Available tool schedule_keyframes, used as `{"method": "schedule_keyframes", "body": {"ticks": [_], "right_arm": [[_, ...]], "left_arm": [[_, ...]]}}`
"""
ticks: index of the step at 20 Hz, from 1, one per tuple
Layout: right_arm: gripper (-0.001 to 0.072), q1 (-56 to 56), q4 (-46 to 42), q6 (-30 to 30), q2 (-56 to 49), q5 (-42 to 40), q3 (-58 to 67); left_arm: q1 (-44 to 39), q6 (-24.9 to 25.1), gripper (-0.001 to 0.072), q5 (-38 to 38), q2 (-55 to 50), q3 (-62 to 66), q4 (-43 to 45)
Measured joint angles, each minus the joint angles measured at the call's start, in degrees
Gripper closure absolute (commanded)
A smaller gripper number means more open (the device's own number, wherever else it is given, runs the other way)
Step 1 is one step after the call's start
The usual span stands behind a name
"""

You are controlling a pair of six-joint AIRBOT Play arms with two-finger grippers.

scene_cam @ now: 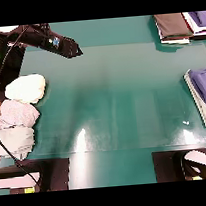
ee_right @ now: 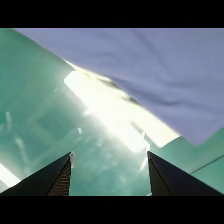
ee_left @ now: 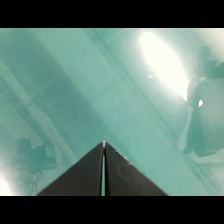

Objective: Fold the shirts.

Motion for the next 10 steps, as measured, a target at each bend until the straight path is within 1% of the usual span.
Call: {"method": "schedule_keyframes", "body": {"ticks": [3, 4, 5, 6, 7, 8, 9, 10], "right_arm": [[0.0183, 2.1, 6.6, 0.9, 0.2, 0.0, -1.0], [0.0243, 3.8, 8.9, 1.1, 0.3, 0.1, -1.2], [0.0357, 5.9, 10.4, 1.2, 0.3, 0.0, -1.4], [0.0429, 8.7, 11.9, 1.2, 0.3, -0.3, -1.4], [0.043, 11.5, 12.9, 1.2, 0.4, -0.5, -1.5], [0.0545, 14.4, 13.6, 1.1, 0.4, -0.7, -1.6], [0.0696, 17.8, 14.2, 0.7, 0.4, -1.3, -1.6], [0.0697, 21.3, 14.8, 0.2, 0.4, -1.7, -1.6]], "left_arm": [[0.0, 0.0, 0.0679, 0.0, 0.0, 0.0, 0.0], [0.0, 0.0, 0.0679, -0.3, 0.0, 0.0, -0.2], [0.0, 0.0, 0.0679, -0.7, 0.0, 0.0, -0.3], [0.0, -0.1, 0.0679, -0.7, 0.0, 0.0, -0.3], [0.0, -0.2, 0.0679, -0.7, 0.0, 0.0, -0.3], [0.0, -0.2, 0.0679, -0.6, 0.0, 0.0, -0.5], [0.0, -0.2, 0.0679, -0.5, 0.0, 0.0, -0.5], [0.0, -0.2, 0.0679, -0.2, 0.0, 0.0, -0.5]]}}
